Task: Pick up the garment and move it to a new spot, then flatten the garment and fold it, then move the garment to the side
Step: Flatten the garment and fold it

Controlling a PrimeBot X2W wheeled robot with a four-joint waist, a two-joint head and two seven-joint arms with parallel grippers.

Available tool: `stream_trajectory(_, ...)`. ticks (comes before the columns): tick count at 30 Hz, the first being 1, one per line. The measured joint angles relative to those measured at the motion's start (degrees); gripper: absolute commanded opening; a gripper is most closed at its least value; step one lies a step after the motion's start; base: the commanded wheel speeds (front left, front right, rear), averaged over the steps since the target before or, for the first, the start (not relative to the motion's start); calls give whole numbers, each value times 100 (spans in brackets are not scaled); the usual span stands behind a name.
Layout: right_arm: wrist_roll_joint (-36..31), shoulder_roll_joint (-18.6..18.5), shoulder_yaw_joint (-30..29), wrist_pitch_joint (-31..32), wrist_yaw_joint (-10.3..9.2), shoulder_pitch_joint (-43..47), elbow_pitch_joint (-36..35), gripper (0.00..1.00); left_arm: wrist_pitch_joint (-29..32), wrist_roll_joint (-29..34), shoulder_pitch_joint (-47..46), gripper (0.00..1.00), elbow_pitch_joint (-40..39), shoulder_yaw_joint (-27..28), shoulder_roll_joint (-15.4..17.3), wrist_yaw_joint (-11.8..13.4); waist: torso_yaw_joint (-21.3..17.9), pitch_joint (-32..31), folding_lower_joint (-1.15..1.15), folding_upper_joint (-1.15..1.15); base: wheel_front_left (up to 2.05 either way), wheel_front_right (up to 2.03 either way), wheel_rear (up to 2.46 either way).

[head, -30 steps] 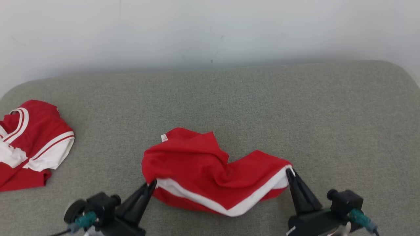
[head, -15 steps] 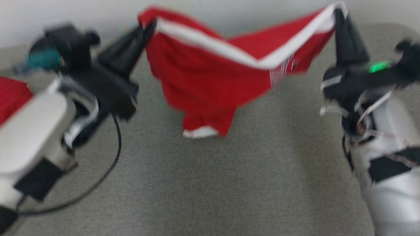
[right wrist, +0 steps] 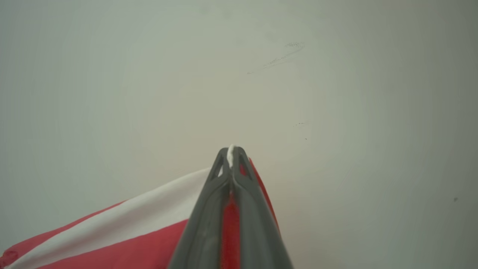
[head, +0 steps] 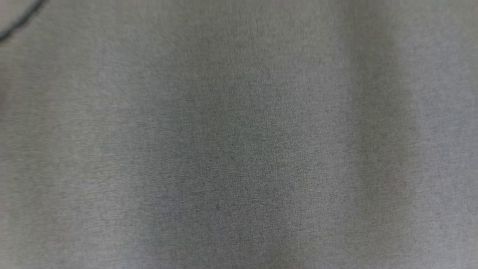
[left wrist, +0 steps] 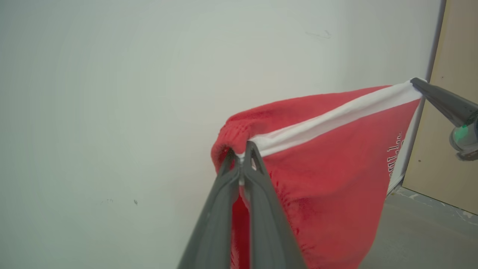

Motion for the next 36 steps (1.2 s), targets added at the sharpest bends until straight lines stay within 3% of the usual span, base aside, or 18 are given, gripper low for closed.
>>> stream_trajectory(8,-248,-59,86,-126,0,-1262,932,0,-163,-199,-1022,0,352,-645,-71,0,-128,591,-1,0,0,0,0)
stream_trajectory(18,-66,-178,701,-314,0,-1401,1172,0,-671,-647,-1310,0,357,-1460,147,0,-269,918,-2,0,0,0,0)
stream_trajectory(25,594,-389,1137,-430,0,-345,644,0,-1372,-1259,-477,0,231,-1516,416,0,-306,746,-2,-1,0,0,0)
stream_trajectory(29,906,-577,1330,-489,0,680,144,0,-1541,-1226,369,0,-103,-1659,593,0,-322,504,-3,-2,0,0,0)
stream_trajectory(32,1102,-669,1373,-552,0,1545,-249,0,-1571,-1136,1163,0,-412,-1481,691,0,-330,282,-3,-2,0,0,0)
stream_trajectory(36,1166,-848,1405,-556,0,2744,-861,0,-1586,-898,2403,0,-1017,-753,736,176,-340,-44,-4,-2,0,0,0)
